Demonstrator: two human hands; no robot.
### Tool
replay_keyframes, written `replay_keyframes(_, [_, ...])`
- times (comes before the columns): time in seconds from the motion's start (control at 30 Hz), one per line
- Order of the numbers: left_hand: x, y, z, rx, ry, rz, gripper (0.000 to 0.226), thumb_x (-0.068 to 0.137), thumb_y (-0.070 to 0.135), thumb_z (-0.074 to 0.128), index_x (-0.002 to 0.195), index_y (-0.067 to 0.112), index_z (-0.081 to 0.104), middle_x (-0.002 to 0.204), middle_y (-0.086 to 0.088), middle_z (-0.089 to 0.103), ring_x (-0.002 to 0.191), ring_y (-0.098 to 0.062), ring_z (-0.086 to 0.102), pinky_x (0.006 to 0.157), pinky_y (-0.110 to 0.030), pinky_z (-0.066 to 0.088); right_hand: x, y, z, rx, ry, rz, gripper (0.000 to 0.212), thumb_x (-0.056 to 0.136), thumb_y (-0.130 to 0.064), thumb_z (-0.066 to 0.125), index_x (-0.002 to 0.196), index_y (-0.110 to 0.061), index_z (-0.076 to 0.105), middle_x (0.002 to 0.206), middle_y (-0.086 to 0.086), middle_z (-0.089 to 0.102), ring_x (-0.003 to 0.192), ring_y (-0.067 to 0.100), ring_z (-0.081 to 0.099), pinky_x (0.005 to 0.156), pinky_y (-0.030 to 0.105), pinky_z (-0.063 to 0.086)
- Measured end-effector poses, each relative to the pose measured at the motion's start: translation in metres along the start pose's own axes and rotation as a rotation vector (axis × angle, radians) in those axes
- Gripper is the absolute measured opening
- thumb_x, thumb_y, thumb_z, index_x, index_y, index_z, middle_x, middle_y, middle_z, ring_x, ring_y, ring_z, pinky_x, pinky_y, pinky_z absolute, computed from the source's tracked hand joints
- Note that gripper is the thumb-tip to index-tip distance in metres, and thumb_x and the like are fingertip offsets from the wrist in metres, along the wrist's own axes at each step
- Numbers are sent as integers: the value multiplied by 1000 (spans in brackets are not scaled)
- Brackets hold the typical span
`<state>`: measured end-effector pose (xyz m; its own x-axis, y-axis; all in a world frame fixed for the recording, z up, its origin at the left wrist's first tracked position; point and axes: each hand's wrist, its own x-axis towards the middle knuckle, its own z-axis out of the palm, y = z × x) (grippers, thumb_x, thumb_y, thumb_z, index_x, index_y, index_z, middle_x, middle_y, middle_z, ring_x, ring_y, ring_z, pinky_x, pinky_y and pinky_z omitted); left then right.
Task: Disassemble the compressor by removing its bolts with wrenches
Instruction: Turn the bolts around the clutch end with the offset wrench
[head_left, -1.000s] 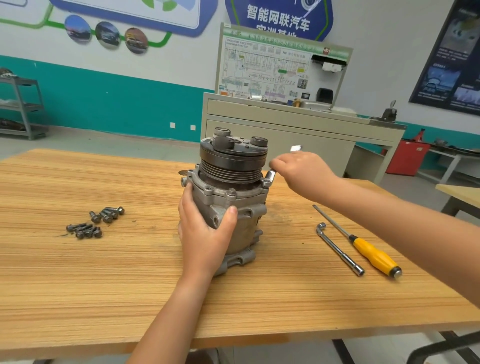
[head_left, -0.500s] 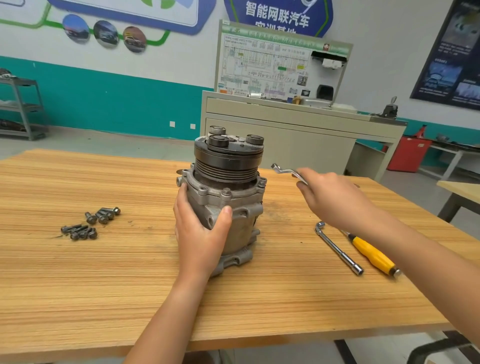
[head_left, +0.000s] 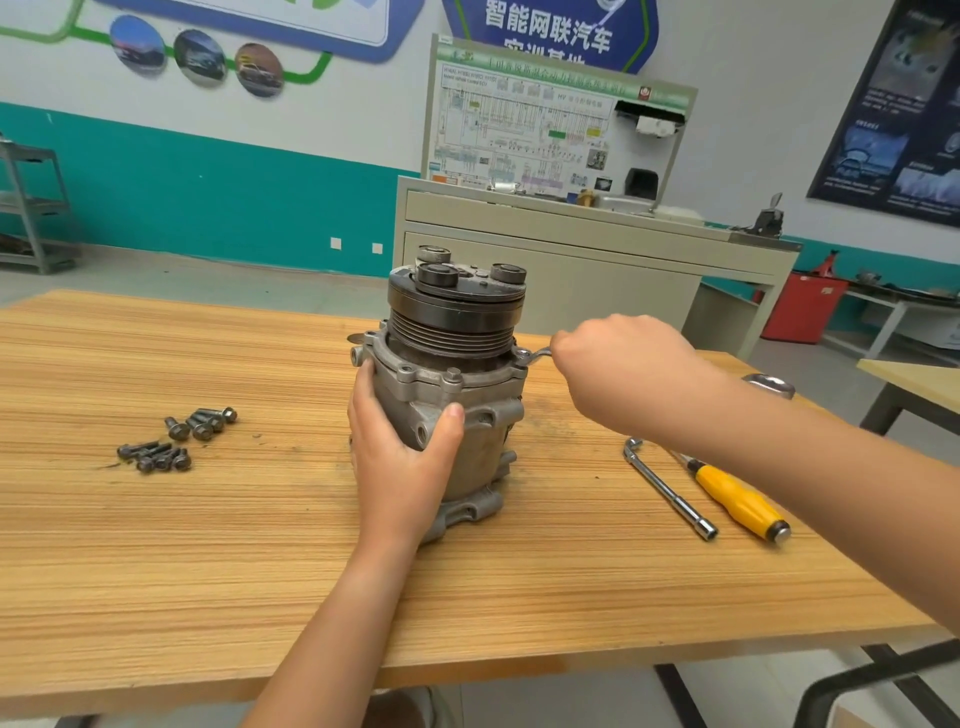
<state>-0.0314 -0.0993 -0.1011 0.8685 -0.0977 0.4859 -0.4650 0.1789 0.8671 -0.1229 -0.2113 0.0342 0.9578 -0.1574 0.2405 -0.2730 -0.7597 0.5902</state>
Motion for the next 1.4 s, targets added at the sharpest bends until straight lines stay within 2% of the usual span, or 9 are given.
replay_keyframes(0.13, [0, 0, 1, -22, -2, 2, 101, 59, 61, 53, 147, 24, 21, 137, 23, 25, 127, 10, 21, 97, -6, 18, -3, 10, 11, 17, -32, -61, 27, 90, -25, 38, 112, -10, 43, 56, -4, 32, 46, 11, 29, 39, 24, 24])
replay_keyframes(0.33, [0, -2, 0, -9, -7, -2, 102, 58, 62, 54, 147, 26, 19, 137, 25, 23, 129, 8, 20, 106, -21, 20, 17, 27, 28, -132, -2, -123, 29, 88, -2, 42, 116, -8, 40, 54, -2, 37, 43, 13, 34, 38, 25, 23])
replay_keyframes(0.43, [-1, 0, 0, -18, -14, 0, 102, 59, 61, 54, 147, 25, 19, 138, 23, 24, 130, 7, 20, 105, -20, 20, 39, 31, 40, -37, 21, -116, 28, 87, 3, 44, 114, -6, 45, 70, 2, 49, 60, 20, 51, 51, 29, 42])
replay_keyframes(0.53, [-1, 0, 1, -27, -8, -6, 101, 59, 60, 54, 147, 25, 19, 139, 22, 24, 130, 6, 21, 104, -18, 20, 55, 23, 55, 148, 296, -191, 38, 80, 14, 52, 117, 4, 51, 104, 18, 63, 87, 32, 64, 65, 38, 55])
replay_keyframes(0.63, [0, -2, 2, -25, 10, 6, 100, 59, 60, 53, 147, 25, 19, 137, 22, 24, 126, 9, 22, 98, -8, 19, 57, 15, 62, 291, 534, -244, 38, 60, 24, 66, 96, 16, 62, 88, 26, 68, 73, 35, 68, 53, 40, 57])
replay_keyframes(0.83, [0, -3, 6, -25, 19, 8, 100, 61, 60, 51, 147, 21, 18, 139, 18, 23, 129, 5, 21, 105, -18, 20, 22, 37, 53, 660, 631, 95, 33, 94, -7, 47, 126, 0, 49, 81, 17, 66, 69, 32, 63, 59, 40, 51])
replay_keyframes(0.93, [-1, -3, 7, -11, 33, 13, 99, 63, 60, 49, 147, 19, 18, 138, 17, 22, 128, 5, 20, 105, -20, 19, -11, 39, 47, 579, 590, 25, 34, 95, -10, 47, 129, -6, 49, 74, 10, 63, 63, 31, 60, 58, 37, 48])
replay_keyframes(1.2, [-2, -2, 7, -6, 37, 6, 98, 63, 60, 48, 148, 20, 18, 140, 15, 23, 133, 0, 20, 108, -24, 19, -19, 25, 47, 407, 201, 36, 34, 99, -23, 34, 132, -22, 41, 97, 7, 65, 84, 28, 60, 71, 40, 51])
replay_keyframes(1.4, [-3, 0, 6, -8, 26, -1, 99, 63, 60, 49, 148, 21, 17, 143, 14, 23, 136, -2, 19, 113, -29, 20, -17, 2, 25, 147, 109, 78, 32, 91, -3, 40, 122, -12, 43, 63, 1, 40, 60, 24, 44, 44, 28, 31])
